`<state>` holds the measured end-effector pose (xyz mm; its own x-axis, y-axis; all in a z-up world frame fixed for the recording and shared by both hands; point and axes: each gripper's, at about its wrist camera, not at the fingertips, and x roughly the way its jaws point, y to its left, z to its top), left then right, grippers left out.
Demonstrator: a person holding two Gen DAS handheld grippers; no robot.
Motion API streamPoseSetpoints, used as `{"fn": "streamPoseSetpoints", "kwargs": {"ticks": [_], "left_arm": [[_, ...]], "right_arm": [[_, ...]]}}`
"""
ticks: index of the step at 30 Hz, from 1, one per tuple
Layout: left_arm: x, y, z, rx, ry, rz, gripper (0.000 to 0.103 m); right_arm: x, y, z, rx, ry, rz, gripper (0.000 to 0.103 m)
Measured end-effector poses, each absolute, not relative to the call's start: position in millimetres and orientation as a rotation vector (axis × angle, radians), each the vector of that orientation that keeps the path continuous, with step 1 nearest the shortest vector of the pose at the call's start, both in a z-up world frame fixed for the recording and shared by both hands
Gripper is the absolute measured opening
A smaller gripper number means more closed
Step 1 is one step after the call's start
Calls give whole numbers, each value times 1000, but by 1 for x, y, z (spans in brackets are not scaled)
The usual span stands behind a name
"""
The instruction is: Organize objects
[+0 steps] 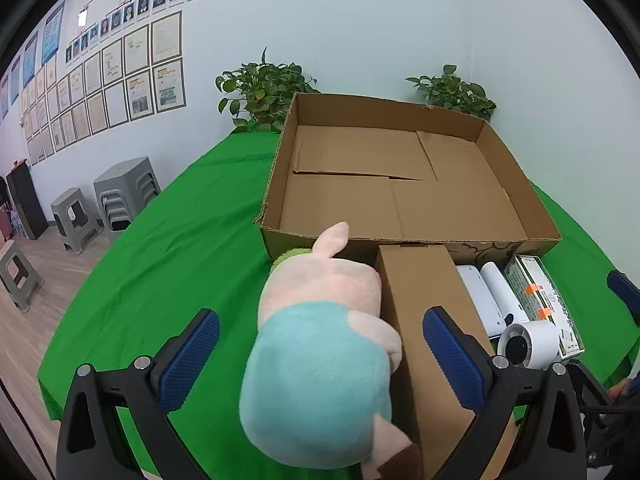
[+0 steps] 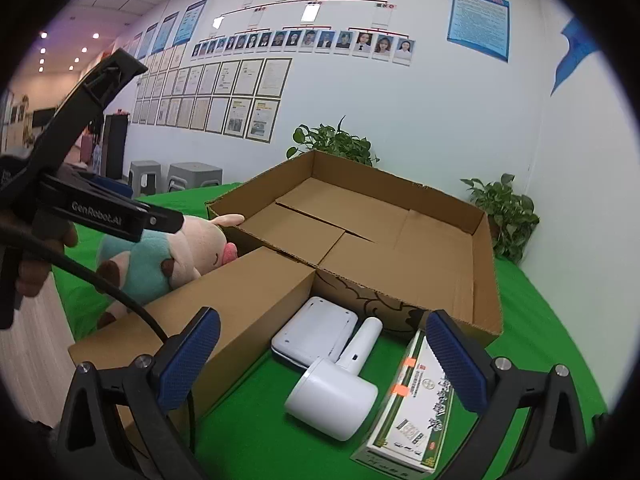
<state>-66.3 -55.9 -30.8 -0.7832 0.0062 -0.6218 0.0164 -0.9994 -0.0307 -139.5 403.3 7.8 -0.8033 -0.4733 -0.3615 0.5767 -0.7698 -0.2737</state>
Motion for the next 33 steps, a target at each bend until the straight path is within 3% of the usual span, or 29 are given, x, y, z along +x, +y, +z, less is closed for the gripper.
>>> {"fn": "streamPoseSetpoints", "kwargs": {"ticks": [13,18,20,27,33], "left_arm": [[-61,-80,-71,1395,201,-2923,101],[-56,-83,-86,1418,221,-2965,76],[-53,-86,-87,1412,234,-2979,73],[-32,-103,-89,1371,308,-2988,68],[-8,-120,-91,1319,374,-3004,67]], "right_arm": [[-129,390,29,240,570,-2400,102],[-128,384,54,229,417,-2230,102],[-131,377,60,239,377,-2172,102],[-150,323,70,354,271,-1977,102],[-186,259,47,689,160,-1823,102]]}}
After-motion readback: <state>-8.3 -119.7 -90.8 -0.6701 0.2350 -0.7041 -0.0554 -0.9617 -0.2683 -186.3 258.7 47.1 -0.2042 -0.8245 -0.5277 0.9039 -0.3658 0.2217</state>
